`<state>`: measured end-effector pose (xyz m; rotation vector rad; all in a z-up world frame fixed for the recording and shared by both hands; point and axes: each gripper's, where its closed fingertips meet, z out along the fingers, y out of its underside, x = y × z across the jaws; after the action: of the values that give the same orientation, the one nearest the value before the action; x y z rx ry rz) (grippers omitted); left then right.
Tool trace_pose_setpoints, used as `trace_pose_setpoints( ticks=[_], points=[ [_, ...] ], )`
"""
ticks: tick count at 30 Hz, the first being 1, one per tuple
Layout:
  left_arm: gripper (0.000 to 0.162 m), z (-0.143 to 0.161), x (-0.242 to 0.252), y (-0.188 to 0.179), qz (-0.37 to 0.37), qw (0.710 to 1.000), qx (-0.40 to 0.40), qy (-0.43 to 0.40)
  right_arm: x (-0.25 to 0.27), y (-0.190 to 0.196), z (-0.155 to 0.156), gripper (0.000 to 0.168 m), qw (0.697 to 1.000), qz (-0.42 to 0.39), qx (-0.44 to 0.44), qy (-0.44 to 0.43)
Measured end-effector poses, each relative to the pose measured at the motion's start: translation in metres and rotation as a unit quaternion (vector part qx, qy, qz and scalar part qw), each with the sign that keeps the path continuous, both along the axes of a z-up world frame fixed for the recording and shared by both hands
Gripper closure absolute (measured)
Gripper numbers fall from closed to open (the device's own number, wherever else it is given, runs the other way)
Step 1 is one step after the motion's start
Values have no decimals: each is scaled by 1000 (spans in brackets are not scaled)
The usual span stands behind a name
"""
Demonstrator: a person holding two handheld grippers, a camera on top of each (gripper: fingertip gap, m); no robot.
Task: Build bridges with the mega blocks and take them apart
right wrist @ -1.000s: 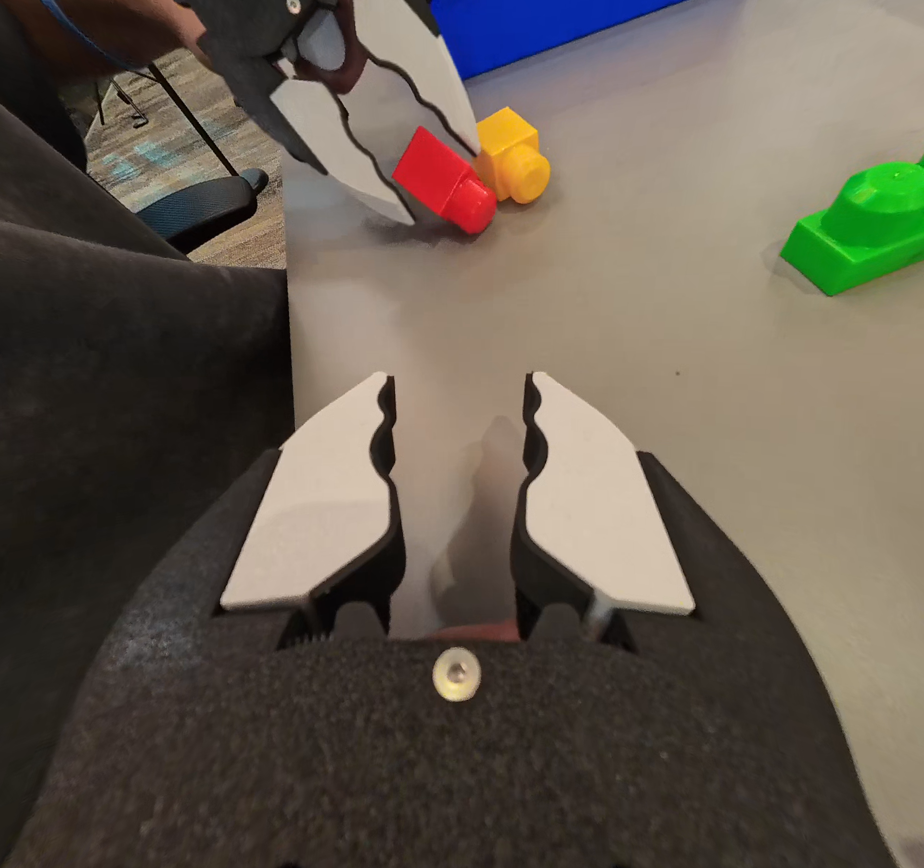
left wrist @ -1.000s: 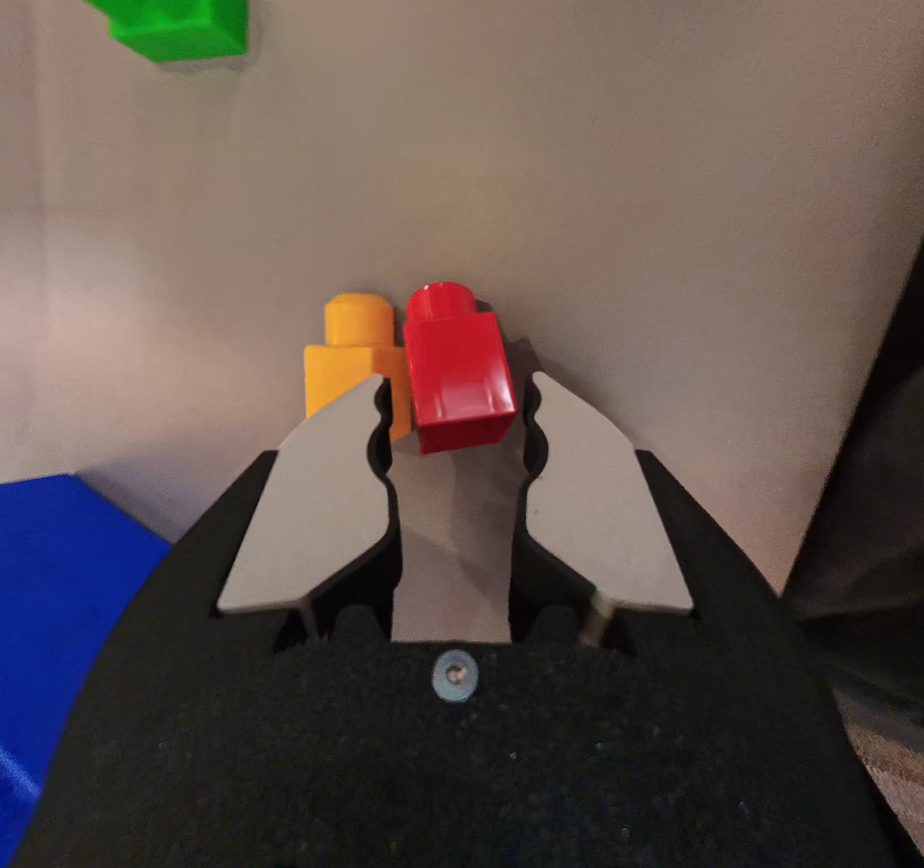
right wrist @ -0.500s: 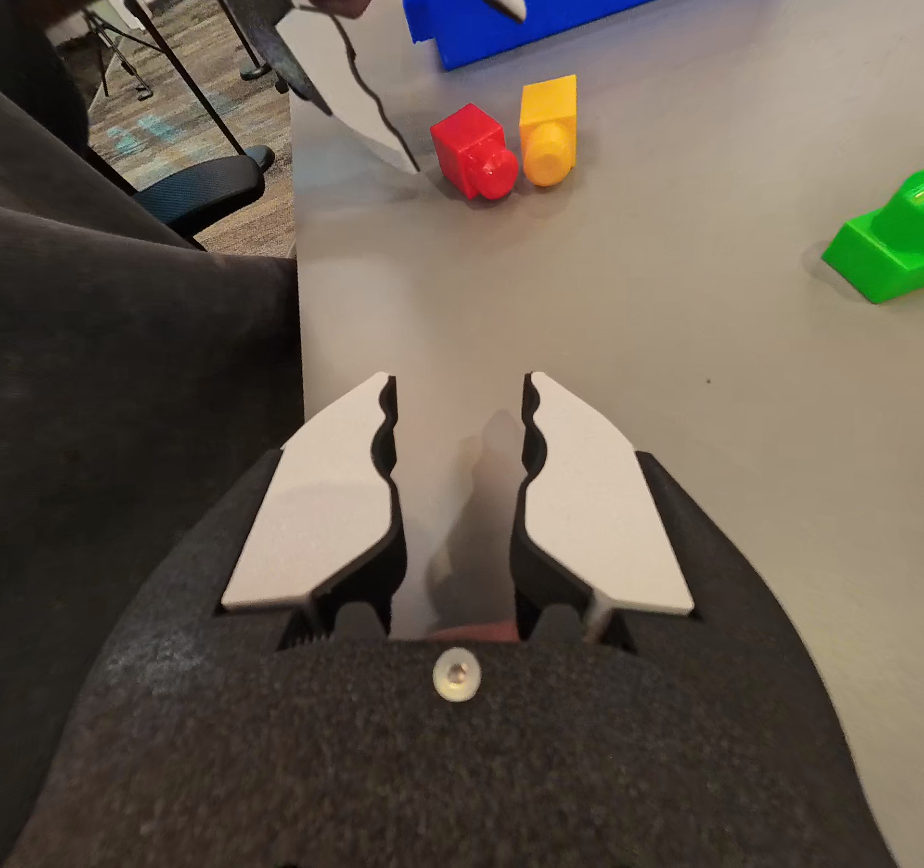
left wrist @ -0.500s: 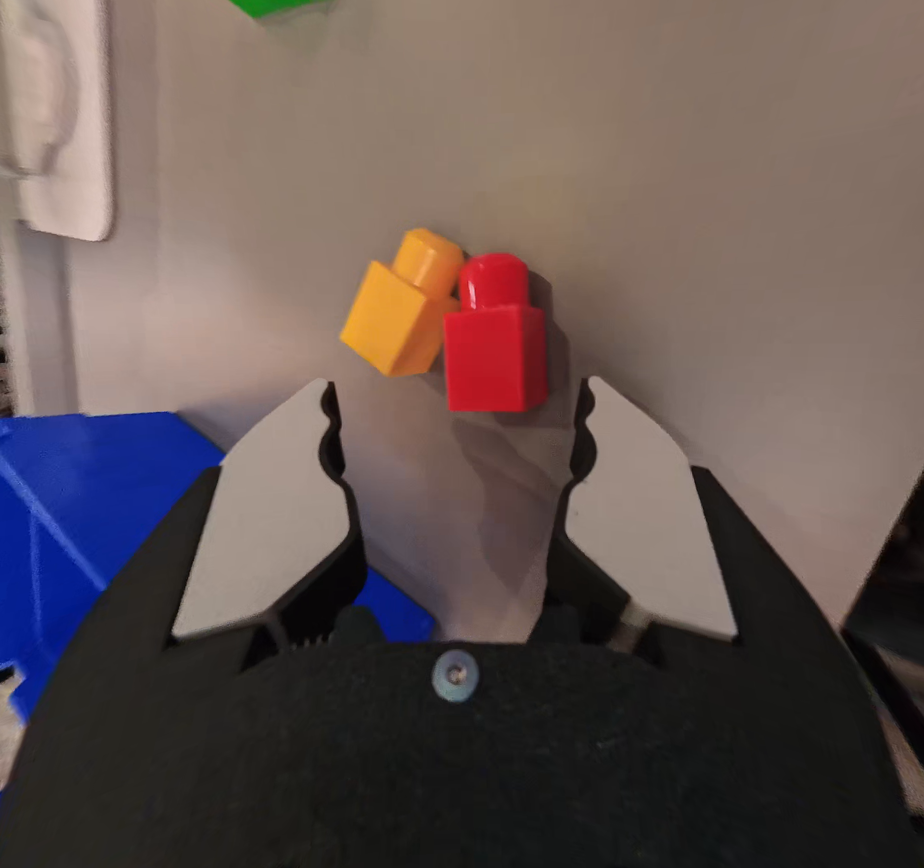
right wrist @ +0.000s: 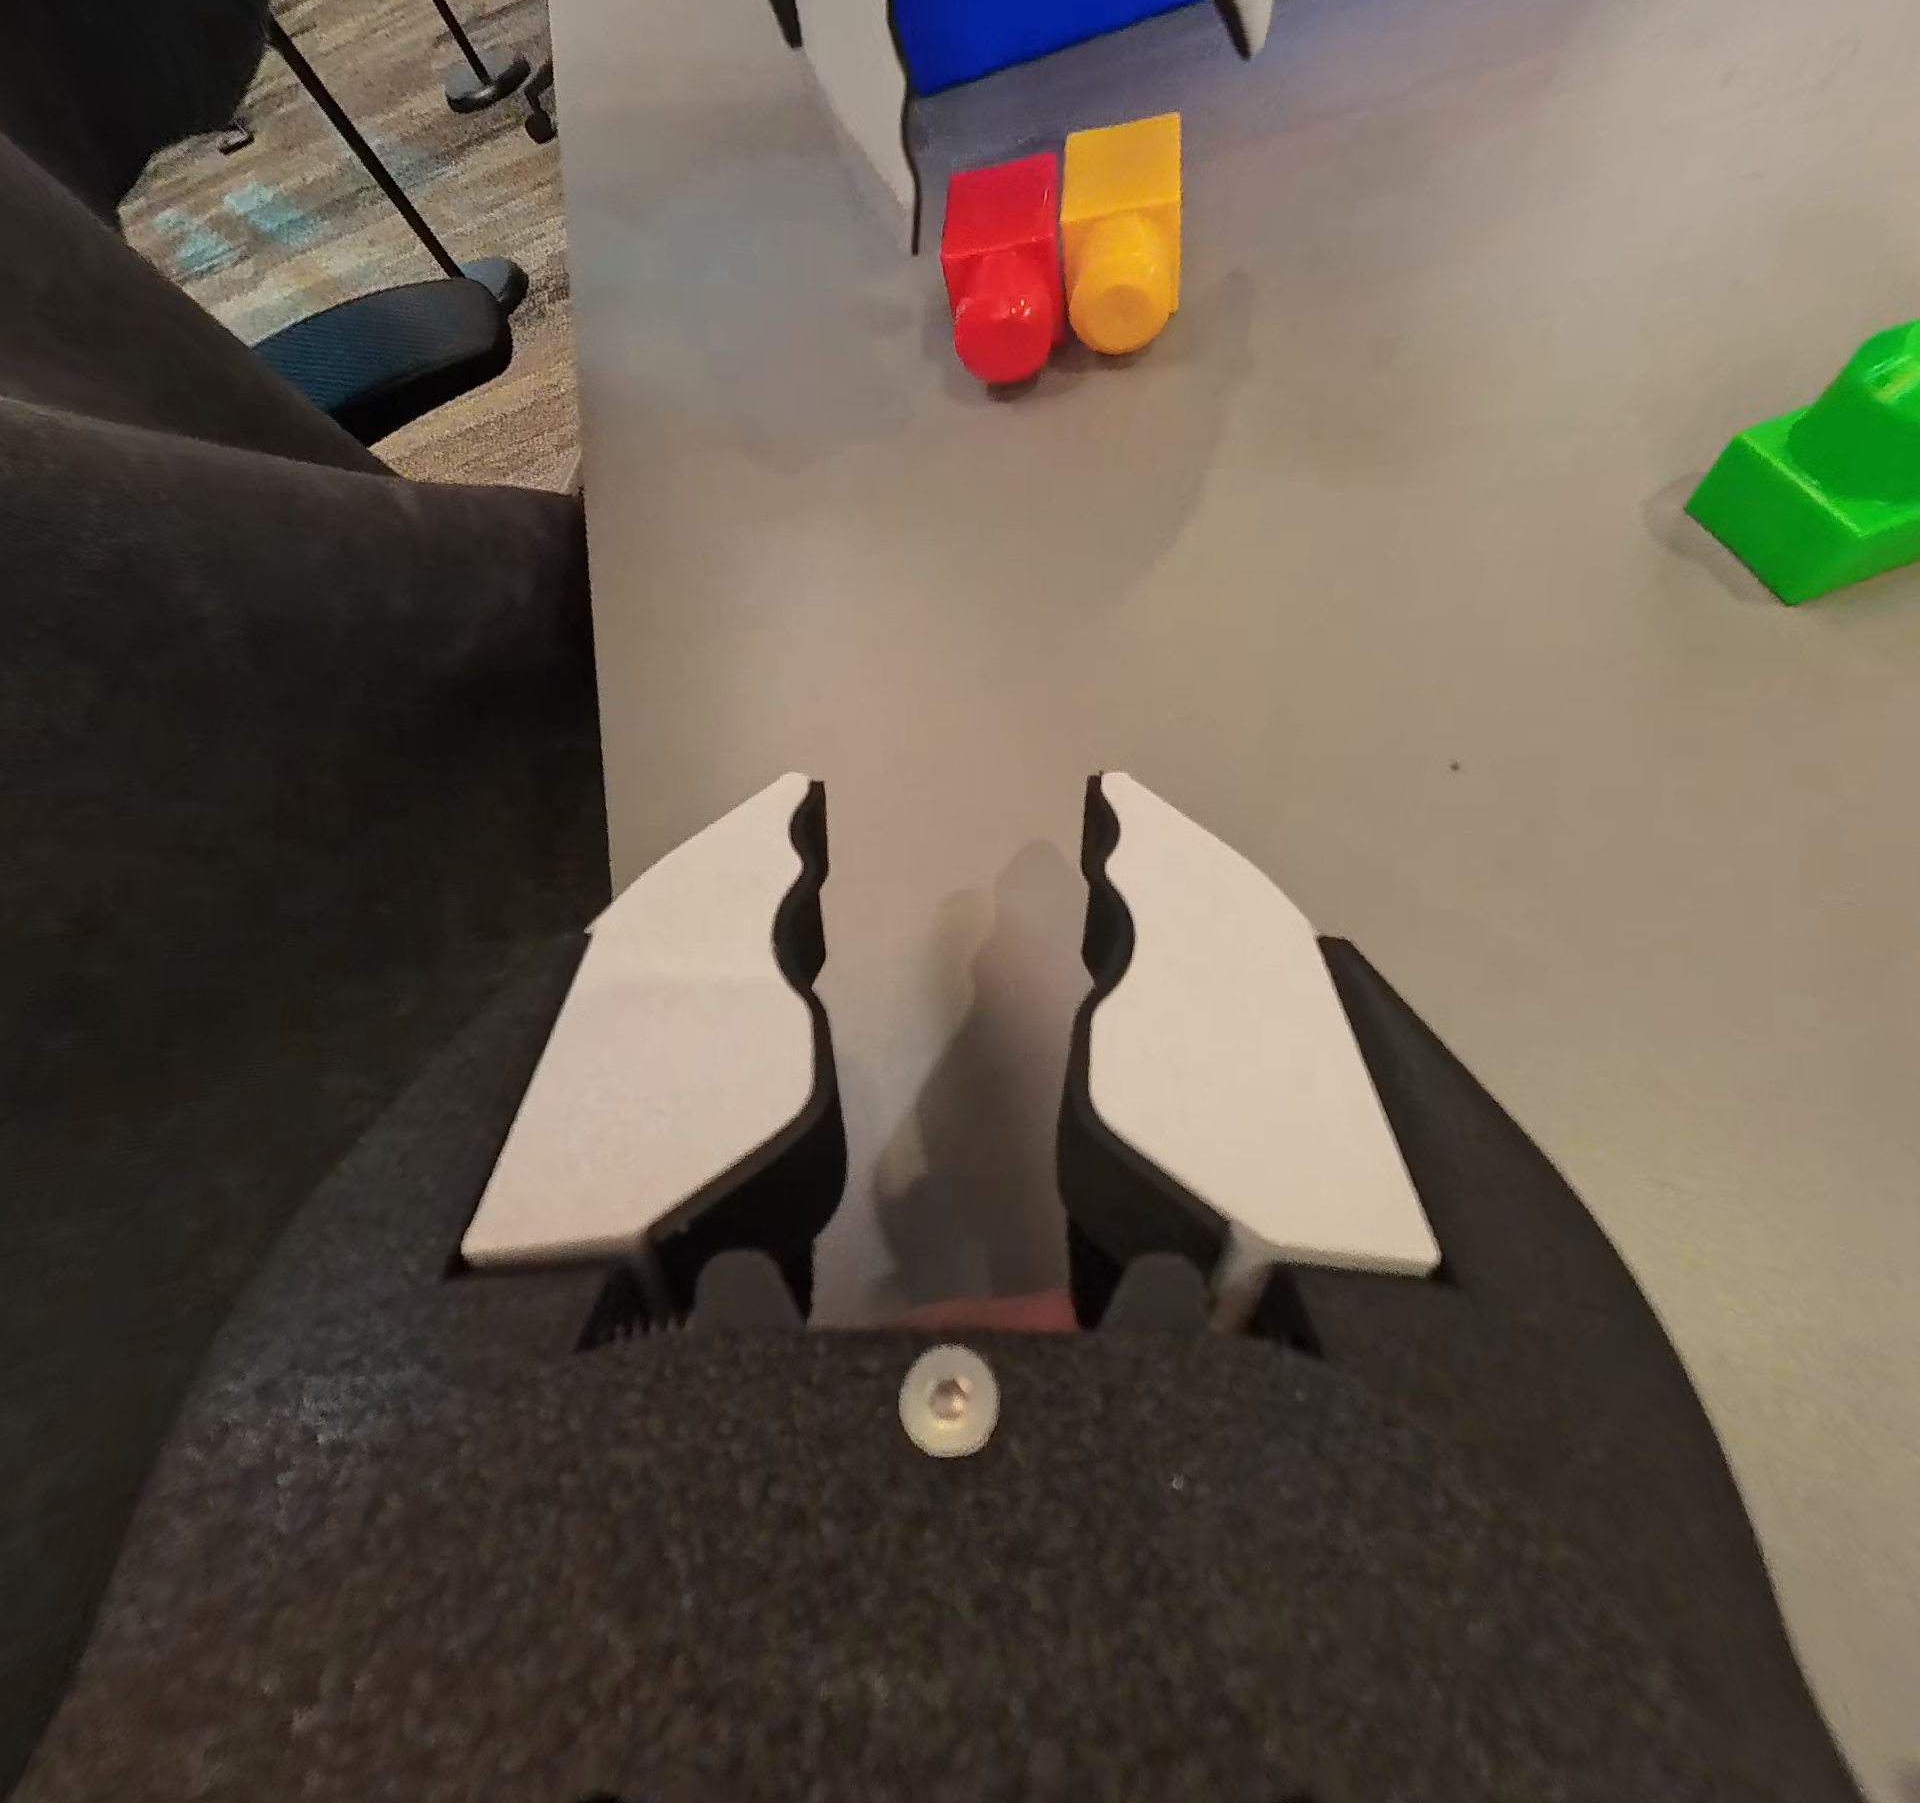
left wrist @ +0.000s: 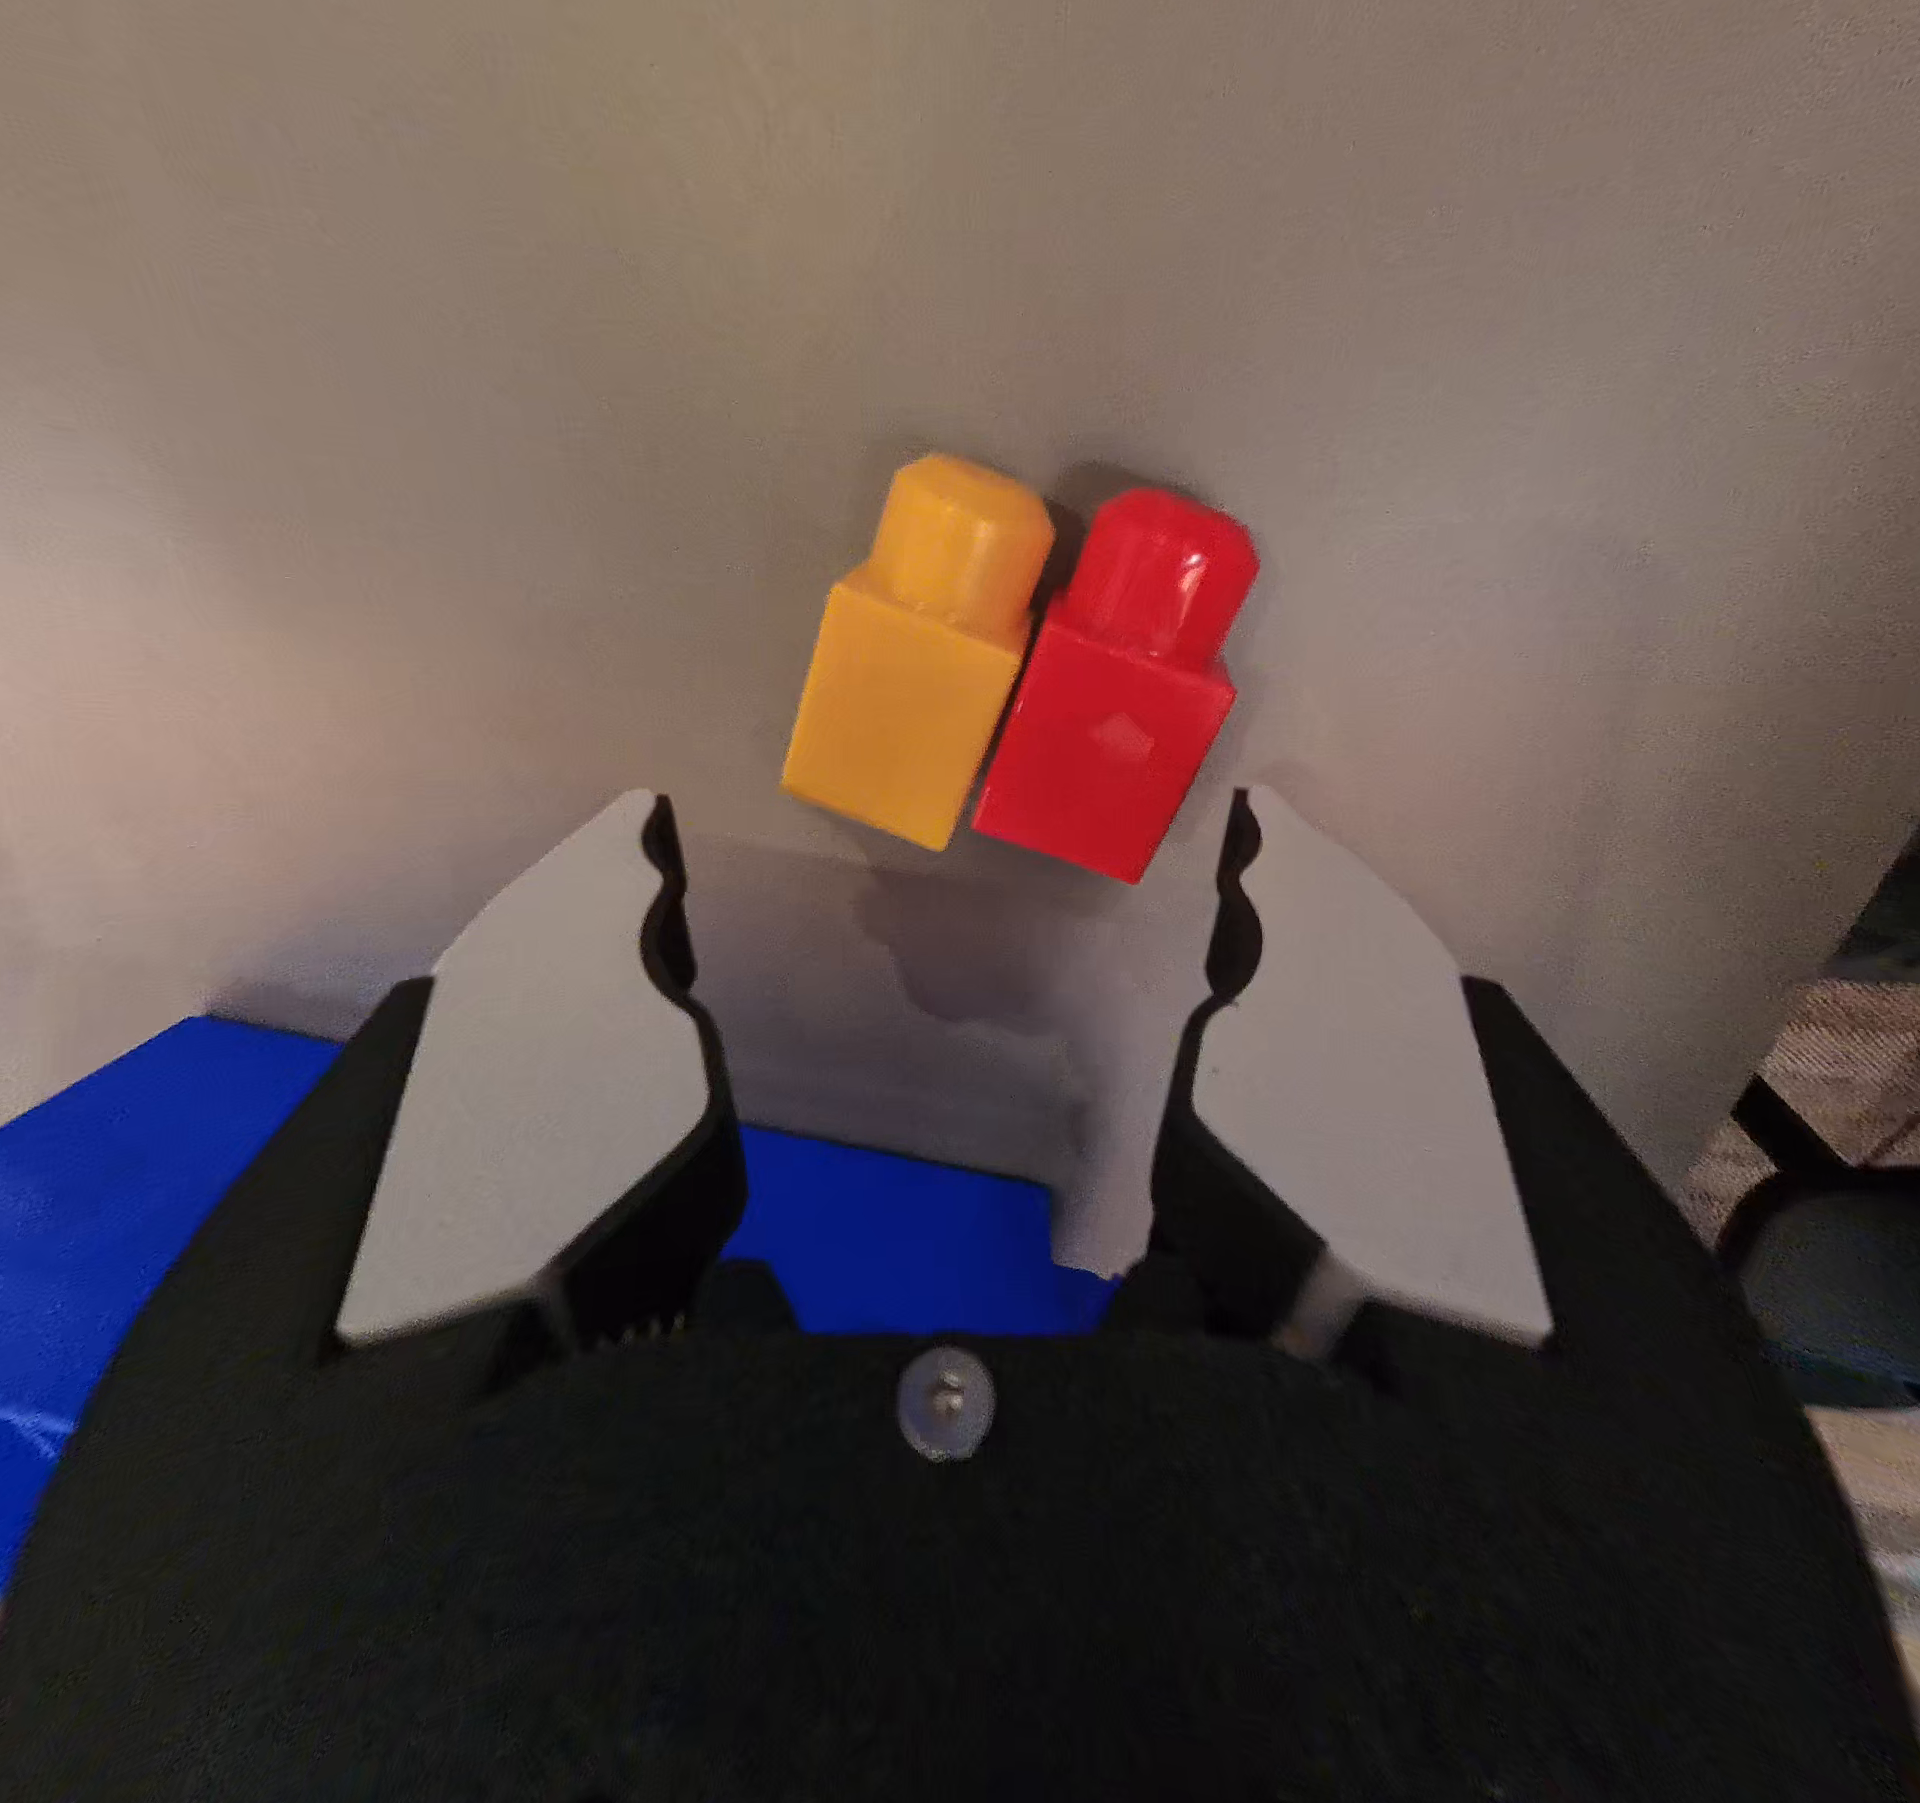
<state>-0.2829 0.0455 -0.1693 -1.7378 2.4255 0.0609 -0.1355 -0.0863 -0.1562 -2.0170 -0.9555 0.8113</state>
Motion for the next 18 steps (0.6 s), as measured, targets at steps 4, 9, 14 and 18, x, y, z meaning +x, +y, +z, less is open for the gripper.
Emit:
trace_pose_setpoints(
  ticks=[4,9,14,18],
  points=[
    [63,-7,-6,-2,-10,999,-1,48,2,0,1,121,1000,-1,-1,4],
    [58,-13,-5,-3,-7,998,-8,62,2,0,1,122,1000,0,-2,9],
    [59,-23,-10,-6,8,996,-25,82,3,-1,2,122,1000,1,-2,10],
    [63,-26,-9,-5,14,996,-27,78,3,-1,2,122,1000,1,-3,13]
  ],
)
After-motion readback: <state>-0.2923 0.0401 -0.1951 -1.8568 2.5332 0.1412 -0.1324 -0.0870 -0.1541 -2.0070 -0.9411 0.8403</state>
